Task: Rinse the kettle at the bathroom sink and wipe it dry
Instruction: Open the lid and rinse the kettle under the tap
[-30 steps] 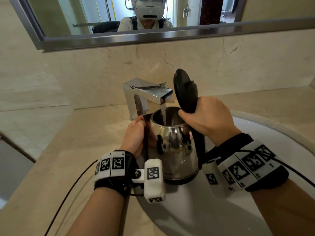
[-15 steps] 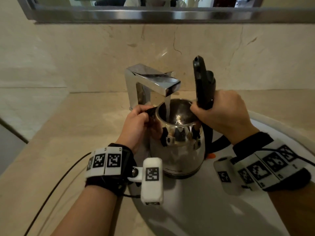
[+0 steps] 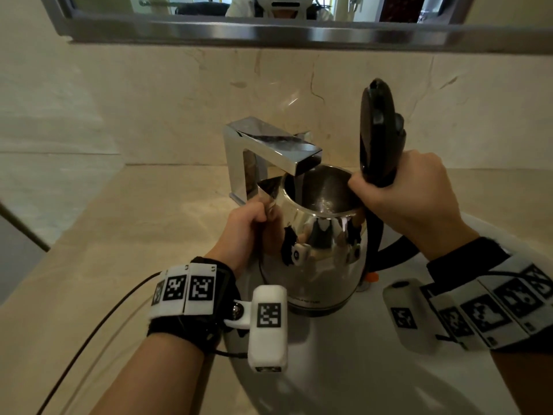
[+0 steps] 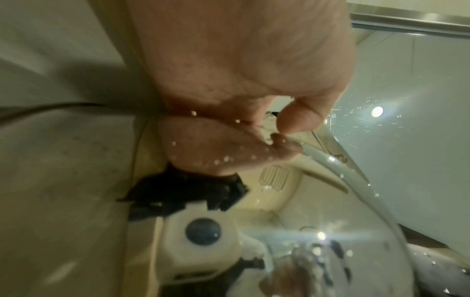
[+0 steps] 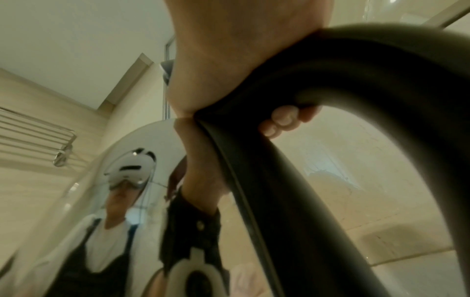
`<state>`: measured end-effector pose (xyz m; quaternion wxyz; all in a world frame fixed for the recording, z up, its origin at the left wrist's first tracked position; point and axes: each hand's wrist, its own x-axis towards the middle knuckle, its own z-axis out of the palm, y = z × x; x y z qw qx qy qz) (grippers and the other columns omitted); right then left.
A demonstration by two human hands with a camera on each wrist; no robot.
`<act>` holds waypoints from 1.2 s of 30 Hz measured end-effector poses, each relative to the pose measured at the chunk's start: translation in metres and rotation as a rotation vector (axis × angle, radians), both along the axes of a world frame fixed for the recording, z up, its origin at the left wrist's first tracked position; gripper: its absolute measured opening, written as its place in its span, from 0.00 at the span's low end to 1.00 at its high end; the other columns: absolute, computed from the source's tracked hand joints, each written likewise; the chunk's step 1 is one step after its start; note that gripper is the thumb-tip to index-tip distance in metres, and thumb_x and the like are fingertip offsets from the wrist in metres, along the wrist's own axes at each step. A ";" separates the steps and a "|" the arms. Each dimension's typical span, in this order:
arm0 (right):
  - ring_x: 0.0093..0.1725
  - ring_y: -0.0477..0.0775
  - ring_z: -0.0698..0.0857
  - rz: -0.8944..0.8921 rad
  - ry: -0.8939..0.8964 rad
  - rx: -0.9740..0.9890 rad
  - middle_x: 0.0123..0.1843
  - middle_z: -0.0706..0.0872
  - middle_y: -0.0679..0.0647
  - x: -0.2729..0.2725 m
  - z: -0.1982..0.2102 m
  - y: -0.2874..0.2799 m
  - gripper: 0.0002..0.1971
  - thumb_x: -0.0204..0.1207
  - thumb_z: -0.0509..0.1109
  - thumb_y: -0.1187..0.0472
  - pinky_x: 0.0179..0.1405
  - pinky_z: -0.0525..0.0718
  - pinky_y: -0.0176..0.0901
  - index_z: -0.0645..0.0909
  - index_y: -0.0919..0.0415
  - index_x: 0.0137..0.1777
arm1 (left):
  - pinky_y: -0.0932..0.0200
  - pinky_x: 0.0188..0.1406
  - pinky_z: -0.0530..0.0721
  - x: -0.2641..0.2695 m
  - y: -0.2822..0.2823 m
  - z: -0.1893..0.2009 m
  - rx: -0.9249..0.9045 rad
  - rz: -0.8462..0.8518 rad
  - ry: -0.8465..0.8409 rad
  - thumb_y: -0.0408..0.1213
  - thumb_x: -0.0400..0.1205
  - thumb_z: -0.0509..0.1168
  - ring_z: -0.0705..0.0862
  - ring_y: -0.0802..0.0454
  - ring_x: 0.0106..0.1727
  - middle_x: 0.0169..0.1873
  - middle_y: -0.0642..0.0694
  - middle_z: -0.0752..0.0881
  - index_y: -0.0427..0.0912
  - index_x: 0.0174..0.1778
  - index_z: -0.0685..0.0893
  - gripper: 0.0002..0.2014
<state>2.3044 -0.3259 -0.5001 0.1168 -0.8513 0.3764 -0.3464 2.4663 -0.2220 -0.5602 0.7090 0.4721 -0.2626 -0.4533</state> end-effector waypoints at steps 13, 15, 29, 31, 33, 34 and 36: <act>0.27 0.44 0.75 0.015 0.116 -0.020 0.24 0.75 0.47 0.014 0.016 0.004 0.18 0.69 0.68 0.44 0.24 0.66 0.37 0.68 0.48 0.24 | 0.74 0.11 0.66 -0.007 0.002 0.009 -0.008 0.067 0.110 0.27 0.53 0.46 0.68 0.57 0.11 0.13 0.48 0.68 0.37 0.26 0.60 0.07; 0.27 0.45 0.75 0.014 0.131 -0.022 0.24 0.75 0.48 0.015 0.017 0.002 0.17 0.69 0.67 0.43 0.24 0.66 0.38 0.69 0.48 0.25 | 0.73 0.11 0.67 -0.006 0.002 0.008 -0.017 0.061 0.102 0.27 0.53 0.46 0.68 0.57 0.13 0.11 0.52 0.68 0.38 0.26 0.60 0.07; 0.28 0.44 0.76 0.088 0.149 -0.039 0.27 0.77 0.47 0.020 0.019 -0.003 0.16 0.71 0.65 0.42 0.28 0.70 0.36 0.69 0.48 0.27 | 0.73 0.14 0.70 -0.001 0.000 0.000 -0.018 0.057 0.018 0.27 0.54 0.47 0.70 0.58 0.14 0.13 0.53 0.70 0.39 0.26 0.61 0.07; 0.29 0.45 0.77 0.093 0.140 -0.043 0.27 0.78 0.48 0.020 0.019 -0.003 0.16 0.71 0.65 0.43 0.29 0.73 0.37 0.70 0.48 0.27 | 0.73 0.14 0.70 -0.001 0.001 0.000 -0.022 0.046 0.009 0.28 0.54 0.47 0.70 0.58 0.14 0.12 0.52 0.70 0.39 0.26 0.61 0.06; 0.29 0.45 0.77 0.098 0.137 -0.050 0.27 0.78 0.48 0.020 0.019 -0.003 0.16 0.72 0.66 0.44 0.29 0.74 0.37 0.70 0.48 0.27 | 0.74 0.13 0.69 0.000 0.002 0.001 -0.021 0.040 0.000 0.28 0.54 0.47 0.71 0.58 0.13 0.11 0.51 0.71 0.39 0.25 0.60 0.06; 0.28 0.45 0.77 0.099 0.136 -0.055 0.27 0.78 0.48 0.020 0.019 -0.003 0.16 0.72 0.66 0.44 0.28 0.73 0.37 0.70 0.48 0.27 | 0.74 0.13 0.69 0.000 0.003 0.001 -0.021 0.037 -0.003 0.28 0.54 0.47 0.71 0.57 0.12 0.11 0.51 0.71 0.39 0.25 0.60 0.06; 0.28 0.45 0.76 0.103 0.136 -0.062 0.26 0.77 0.48 0.021 0.018 -0.004 0.17 0.72 0.66 0.44 0.27 0.71 0.37 0.70 0.48 0.26 | 0.73 0.13 0.69 0.000 0.002 0.000 -0.023 0.037 -0.005 0.28 0.55 0.48 0.71 0.57 0.12 0.11 0.51 0.71 0.39 0.26 0.60 0.06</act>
